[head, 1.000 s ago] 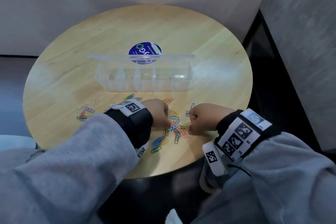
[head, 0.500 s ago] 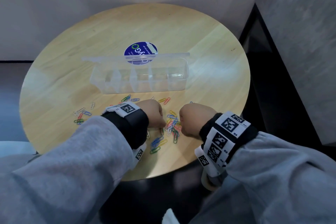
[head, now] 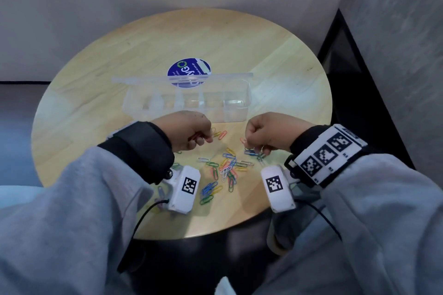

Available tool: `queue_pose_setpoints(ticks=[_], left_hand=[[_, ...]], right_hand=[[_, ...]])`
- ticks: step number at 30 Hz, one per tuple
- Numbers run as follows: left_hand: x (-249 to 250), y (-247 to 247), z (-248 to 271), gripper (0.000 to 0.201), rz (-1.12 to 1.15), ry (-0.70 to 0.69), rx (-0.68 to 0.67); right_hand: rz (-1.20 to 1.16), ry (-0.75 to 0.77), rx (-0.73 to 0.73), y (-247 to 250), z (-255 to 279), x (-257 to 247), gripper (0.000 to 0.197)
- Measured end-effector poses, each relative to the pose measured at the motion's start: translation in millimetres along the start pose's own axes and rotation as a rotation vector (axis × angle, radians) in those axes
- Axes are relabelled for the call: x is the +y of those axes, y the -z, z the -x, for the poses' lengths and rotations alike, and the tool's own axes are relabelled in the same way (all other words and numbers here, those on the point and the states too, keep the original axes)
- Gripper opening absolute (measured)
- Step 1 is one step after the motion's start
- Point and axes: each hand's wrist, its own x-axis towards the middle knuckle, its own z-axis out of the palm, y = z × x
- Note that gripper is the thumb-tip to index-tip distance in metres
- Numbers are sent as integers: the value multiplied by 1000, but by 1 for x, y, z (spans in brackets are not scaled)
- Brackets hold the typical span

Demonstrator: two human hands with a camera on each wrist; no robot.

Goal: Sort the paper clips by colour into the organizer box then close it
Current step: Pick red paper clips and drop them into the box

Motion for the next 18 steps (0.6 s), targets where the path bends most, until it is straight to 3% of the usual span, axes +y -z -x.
queue_pose_setpoints(ticks=[4,7,13,18], left_hand=[[3,8,3,29,207,-47,11],[2,11,3,29,287,-24,15],[-7,13,1,34,444,56,-73],[-12,10,-3,24,376,87,14]], right_hand=[[-347,13,-1,3,-4,0,23],[-411,-10,17,6,-6,-3,29],[-431,-76,-2,0,-9,-9,31],[-150,-45,-92,-10,-11,-6,21]])
